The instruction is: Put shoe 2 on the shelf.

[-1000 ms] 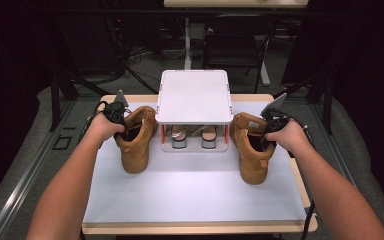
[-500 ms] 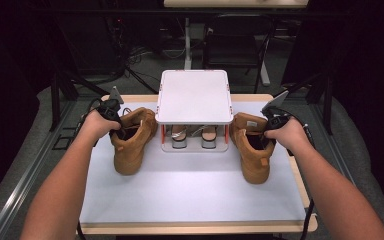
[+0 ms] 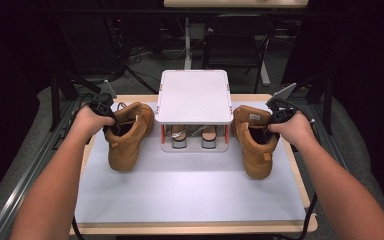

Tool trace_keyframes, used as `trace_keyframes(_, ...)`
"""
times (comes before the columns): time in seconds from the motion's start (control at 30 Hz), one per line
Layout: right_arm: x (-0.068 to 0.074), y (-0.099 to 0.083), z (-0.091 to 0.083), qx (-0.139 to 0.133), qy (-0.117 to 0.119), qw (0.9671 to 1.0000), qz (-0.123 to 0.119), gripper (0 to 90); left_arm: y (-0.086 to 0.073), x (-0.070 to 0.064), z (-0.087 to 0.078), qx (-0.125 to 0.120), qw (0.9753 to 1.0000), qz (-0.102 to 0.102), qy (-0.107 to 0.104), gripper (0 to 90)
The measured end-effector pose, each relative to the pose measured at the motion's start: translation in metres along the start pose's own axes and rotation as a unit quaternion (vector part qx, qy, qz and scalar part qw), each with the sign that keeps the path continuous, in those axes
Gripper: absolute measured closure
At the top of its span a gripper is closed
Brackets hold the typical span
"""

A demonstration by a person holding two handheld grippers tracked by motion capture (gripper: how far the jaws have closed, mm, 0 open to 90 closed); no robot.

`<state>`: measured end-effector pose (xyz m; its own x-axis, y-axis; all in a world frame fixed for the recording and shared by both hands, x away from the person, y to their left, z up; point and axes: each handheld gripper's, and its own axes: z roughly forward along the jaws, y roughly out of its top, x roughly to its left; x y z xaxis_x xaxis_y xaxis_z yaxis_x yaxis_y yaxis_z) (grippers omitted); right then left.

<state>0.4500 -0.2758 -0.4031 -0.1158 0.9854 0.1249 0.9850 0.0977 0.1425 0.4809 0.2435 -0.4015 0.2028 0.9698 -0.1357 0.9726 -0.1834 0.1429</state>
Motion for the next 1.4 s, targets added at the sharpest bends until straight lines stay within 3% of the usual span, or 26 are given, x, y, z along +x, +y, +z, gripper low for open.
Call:
trace_keyframes(0.37, 0.002, 0.0, -0.03, -0.007, -0.012, 0.9999, -0.001, 86.3, -0.005, 0.003, -0.022, -0.008, 1.0, -0.003, 0.004, 85.4)
trace_keyframes(0.47, 0.004, -0.001, -0.033, -0.02, -0.011, 0.9997, 0.007, 86.3, -0.006, 0.003, -0.027, -0.015, 0.9998, -0.008, 0.005, 85.3)
trace_keyframes(0.73, 0.003, 0.0, -0.048, -0.014, -0.018, 0.9997, 0.0, 86.3, -0.008, 0.006, -0.037, -0.01, 0.9999, -0.007, 0.006, 85.3)
trace_keyframes(1.13, 0.002, 0.001, -0.062, -0.027, -0.015, 0.9995, 0.006, 86.2, -0.01, 0.012, -0.047, -0.014, 0.9998, -0.013, 0.007, 85.2)
trace_keyframes(1.4, 0.002, 0.005, -0.088, -0.039, -0.014, 0.9991, 0.004, 86.1, -0.004, 0.009, -0.067, -0.022, 0.9996, -0.014, 0.009, 85.1)
